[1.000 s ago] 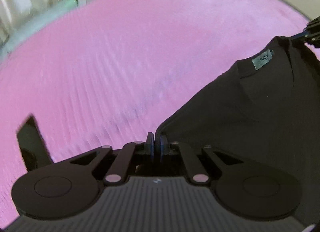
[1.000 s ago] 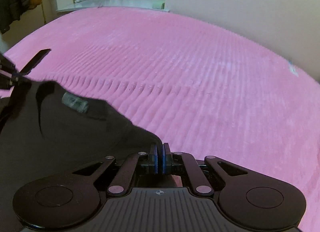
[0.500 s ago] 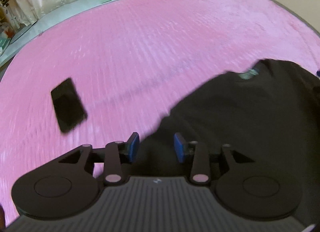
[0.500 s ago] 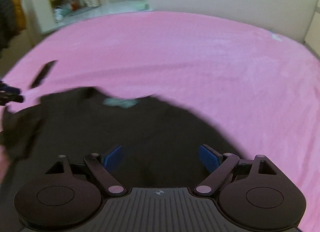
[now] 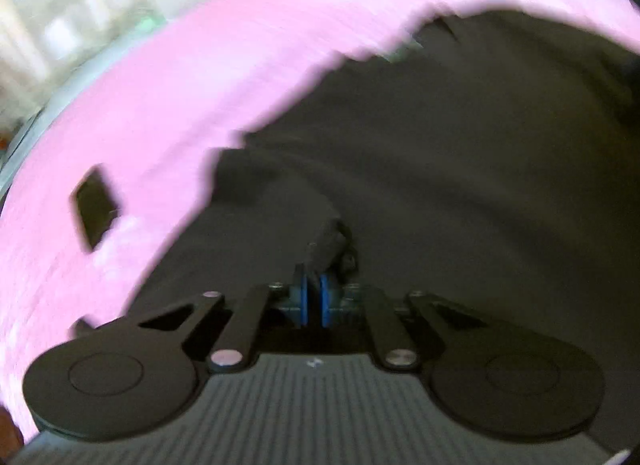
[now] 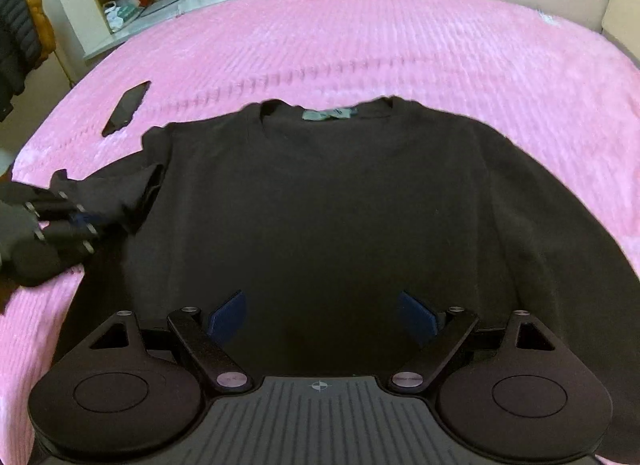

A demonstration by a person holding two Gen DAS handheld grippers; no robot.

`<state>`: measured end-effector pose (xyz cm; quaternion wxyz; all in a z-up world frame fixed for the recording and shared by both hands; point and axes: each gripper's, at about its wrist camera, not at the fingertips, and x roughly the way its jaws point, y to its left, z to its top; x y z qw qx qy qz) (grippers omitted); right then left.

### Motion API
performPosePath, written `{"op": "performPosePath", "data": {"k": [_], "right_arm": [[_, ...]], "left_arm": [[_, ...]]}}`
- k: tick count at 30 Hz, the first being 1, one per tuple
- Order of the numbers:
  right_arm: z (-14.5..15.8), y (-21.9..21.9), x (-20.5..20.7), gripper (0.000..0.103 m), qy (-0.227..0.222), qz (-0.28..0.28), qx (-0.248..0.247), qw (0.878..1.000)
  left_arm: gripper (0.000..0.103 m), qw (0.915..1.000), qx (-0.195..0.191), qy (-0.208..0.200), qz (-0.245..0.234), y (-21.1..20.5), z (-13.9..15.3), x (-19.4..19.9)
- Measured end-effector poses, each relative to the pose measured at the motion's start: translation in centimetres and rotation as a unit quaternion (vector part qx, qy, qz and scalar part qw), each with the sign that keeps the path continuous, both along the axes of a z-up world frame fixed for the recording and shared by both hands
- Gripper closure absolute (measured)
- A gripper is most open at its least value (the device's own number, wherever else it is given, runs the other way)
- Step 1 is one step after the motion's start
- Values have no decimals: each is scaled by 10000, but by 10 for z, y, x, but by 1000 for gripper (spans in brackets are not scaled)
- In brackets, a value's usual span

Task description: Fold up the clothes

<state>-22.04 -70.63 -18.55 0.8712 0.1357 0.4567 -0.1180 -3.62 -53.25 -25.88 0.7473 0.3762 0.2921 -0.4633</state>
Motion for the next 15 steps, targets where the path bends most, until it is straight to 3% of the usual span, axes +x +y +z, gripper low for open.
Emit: {"op": "performPosePath", "data": {"k": [3,7,10,15], "right_arm": [[11,19,-1,17,33,104,-70,9999],[15,61,3,17,77,285,-9,9996],[8,96,7,17,116,387,54,9992],[-8,153,13,17,289,387,248,9985]], "left_arm": [[99,9954,-548,-288,726,57,46,32],[99,9769,-1060,-694,1721,166,96,88],[99,9629,-922,-864,2385,234,94,132],[99,9385,-866,-405,3317,317,54,195]]}}
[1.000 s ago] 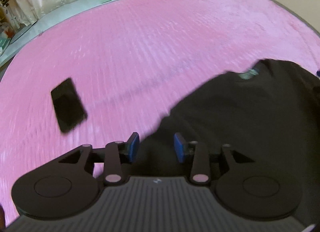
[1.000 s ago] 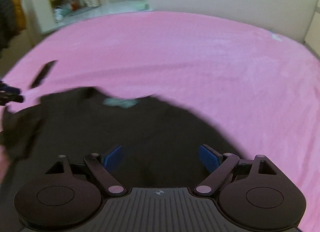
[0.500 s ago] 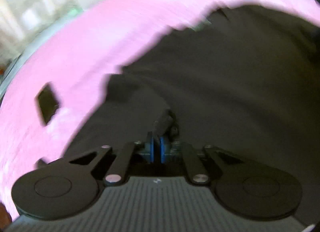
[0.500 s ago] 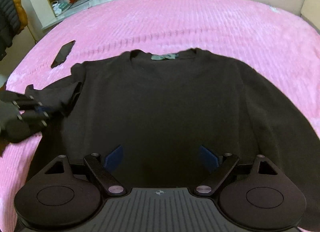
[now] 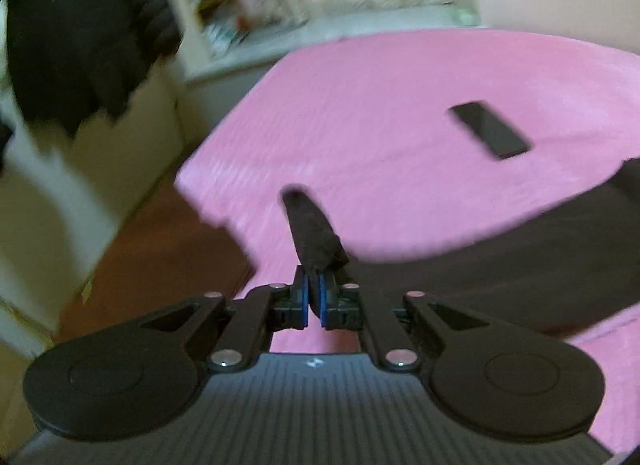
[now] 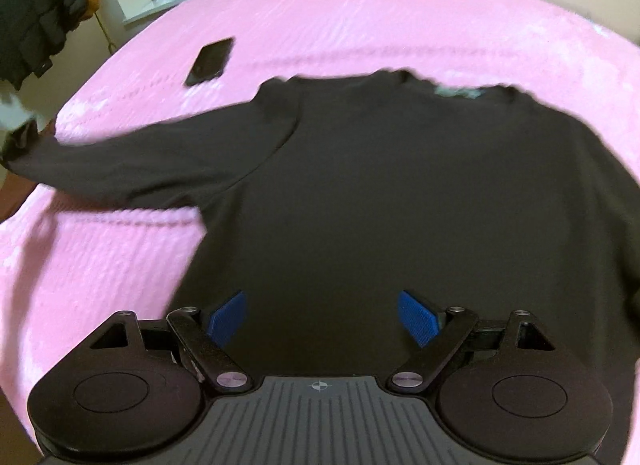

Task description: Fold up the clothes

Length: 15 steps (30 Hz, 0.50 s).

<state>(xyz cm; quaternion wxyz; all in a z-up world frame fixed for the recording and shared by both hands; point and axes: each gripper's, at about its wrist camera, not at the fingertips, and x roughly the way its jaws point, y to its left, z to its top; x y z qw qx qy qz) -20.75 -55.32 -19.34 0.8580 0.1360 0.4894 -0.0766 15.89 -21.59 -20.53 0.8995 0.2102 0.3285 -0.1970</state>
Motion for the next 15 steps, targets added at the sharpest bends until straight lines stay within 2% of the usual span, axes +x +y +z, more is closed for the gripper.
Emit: {"op": "performPosePath", "data": {"k": [4,7,10,15], "right_arm": [[-10,35,1,17,196,-91,63,9997],[-13,49,-1,17,340,-327,235,9986],[-17,55,-6,17,490,-662,404,9958],[-26,54,-29,17,777,-1234,655,9871]], "left_arm": [[97,9979,-208,619,4,33,-37,25],[87,9952,-170,961,-72,44,-54,31],[78,9934,-263,1108,121,64,-61,35],[79,9939,-163,1094,-22,85,-51,18]]}}
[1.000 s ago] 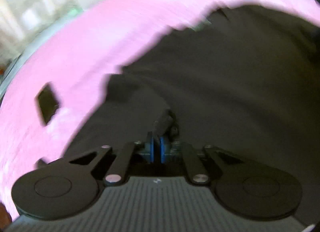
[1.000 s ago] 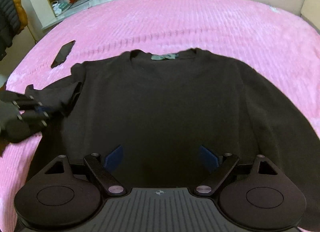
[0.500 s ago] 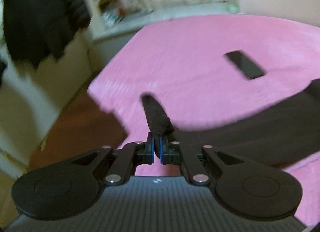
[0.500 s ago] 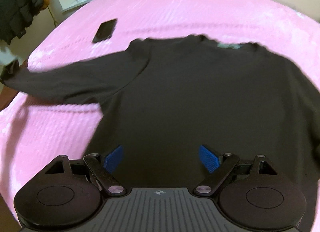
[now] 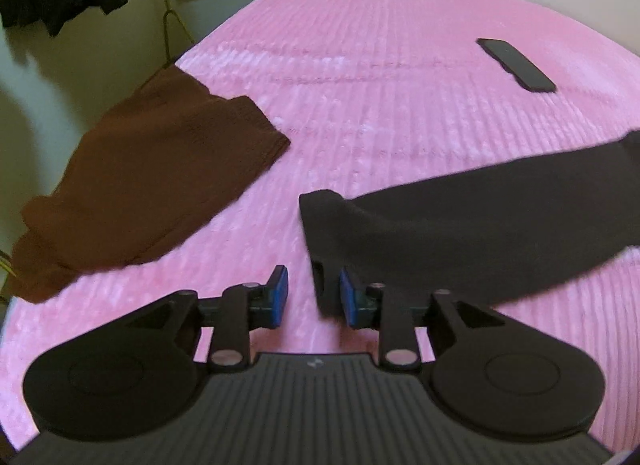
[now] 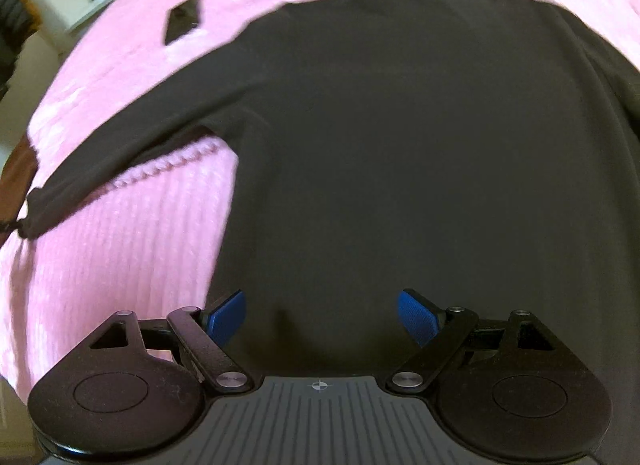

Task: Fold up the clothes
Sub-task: 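Grasp the shirt hem with the left gripper and lift it toward the collar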

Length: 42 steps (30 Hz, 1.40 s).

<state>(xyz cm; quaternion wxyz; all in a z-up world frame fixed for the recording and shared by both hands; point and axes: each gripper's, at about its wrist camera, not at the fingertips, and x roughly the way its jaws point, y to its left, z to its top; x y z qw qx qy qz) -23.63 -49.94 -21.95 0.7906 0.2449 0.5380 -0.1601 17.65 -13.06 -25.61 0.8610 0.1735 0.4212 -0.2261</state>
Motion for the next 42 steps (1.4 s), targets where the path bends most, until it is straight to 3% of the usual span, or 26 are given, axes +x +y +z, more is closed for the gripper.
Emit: {"op": "performPosePath", "data": {"k": [7,11,13,15,17,19,23,26,28,32,35,37,38,40,42], "right_arm": [[-23,-19,-92,17,865,-1063,236,9903],[-17,-37,-156,17,978,-1759,258,9792],[-9,-38,-167,17,769,-1529,203,9850],[-3,-33,-166,17,515,-917,266,9941],[0,-24,-161,17,423,-259,318,9983],[-1,-18,-159,17,397,207,317,9985],[-8,-23,-169,17,415,351,465,9974],[-10,-35,-179,17,501,341,467,9971],[-8,-43,-188,17,531,278,448,9972],[-3,-59,-206,17,573,65,393,9976],[-3,-67,-218,17,624,-154,310,9974],[-3,-76,-224,17,636,-324,170,9973],[-3,-81,-228,17,642,-401,96,9971],[-3,-90,-236,17,653,-548,-54,9963],[-3,-98,-243,17,668,-663,-156,9954]], "left_arm": [[73,9942,-260,276,-1007,-23,18,-74],[66,9778,-698,978,-1719,-51,13,-143],[60,9607,-961,1503,-2128,-67,5,-186],[59,9407,-1098,2013,-2500,-80,-7,-227],[55,9173,-1152,2417,-2947,-90,-15,-264],[45,8892,-1170,2724,-3485,-96,-23,-301],[41,8700,-1082,3025,-3741,-102,-39,-339],[55,8489,-1208,3355,-3902,-110,-43,-355],[87,8382,-1051,3510,-4039,-114,-42,-363],[103,8393,-612,3752,-3886,-111,-33,-358],[103,8459,-174,3694,-3843,-103,-31,-358],[103,8527,-87,3604,-3781,-101,-32,-355],[102,8575,-81,3499,-3771,-102,-31,-355],[83,8659,-173,3203,-3838,-105,-28,-355],[77,8607,-329,3054,-4059,-110,-25,-358]]}}
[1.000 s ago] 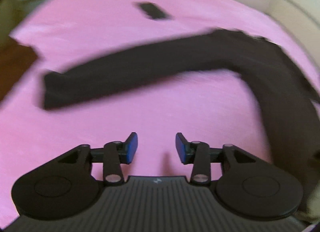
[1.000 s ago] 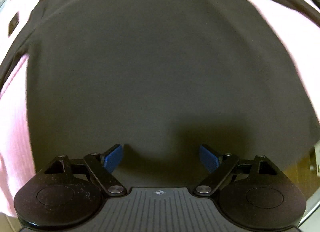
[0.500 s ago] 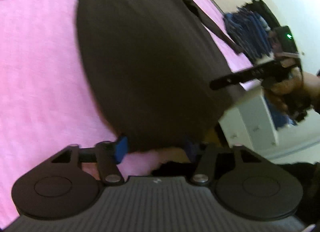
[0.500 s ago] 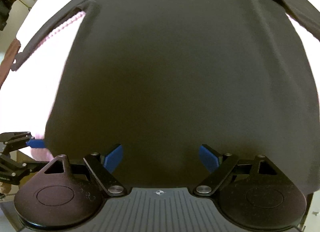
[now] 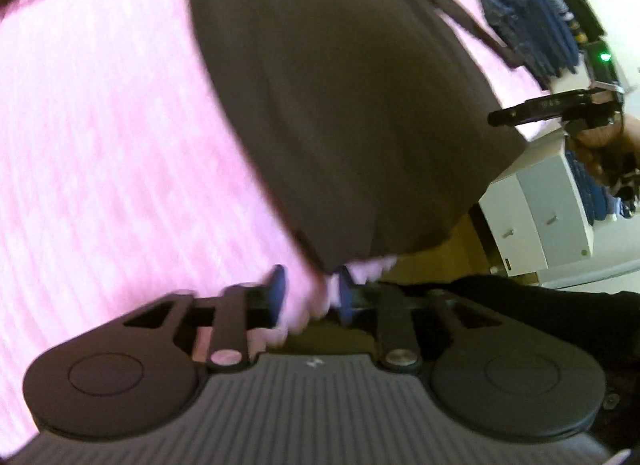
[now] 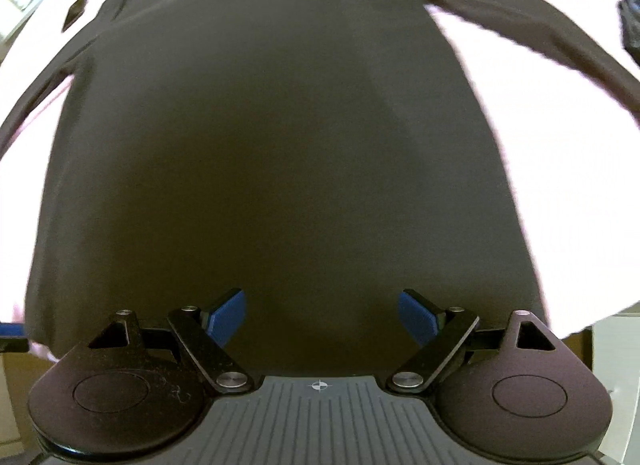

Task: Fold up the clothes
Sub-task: 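Grasp the shirt hem with the left gripper and lift it toward the collar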

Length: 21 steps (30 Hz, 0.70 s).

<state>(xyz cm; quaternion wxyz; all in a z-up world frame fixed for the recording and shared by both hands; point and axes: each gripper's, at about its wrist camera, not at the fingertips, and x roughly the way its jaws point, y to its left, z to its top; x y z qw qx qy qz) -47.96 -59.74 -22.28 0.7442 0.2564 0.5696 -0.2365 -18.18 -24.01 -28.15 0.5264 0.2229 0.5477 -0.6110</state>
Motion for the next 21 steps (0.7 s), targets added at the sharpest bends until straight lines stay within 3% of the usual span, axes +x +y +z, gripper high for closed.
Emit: {"op": "performPosePath", "data": {"k": [6,8,10,14,18,21], "right_arm": [[2,-32,-43,16,192,-453,-272,9984],[2,-42,-55,12,247,-616,-316,9973],[6,-53,-69,8,258,-675,-387,9966],[5,-66,-83,8,192,-637,-370,9971],[-6,-74,-87,8,154,-834,-325,9959],[-14,-87,-95,8,50,-1151,-170,9932]], "left_arm": [[79,9959,-185,81,-877,-23,-12,-18],[103,9935,104,337,-1080,-26,-13,-17],[103,9907,459,518,-1174,-22,-4,-15],[103,9872,981,621,-1097,-9,9,-8],[103,9884,1250,311,-809,-1,9,0],[103,9901,1225,166,-662,-7,8,0]]}}
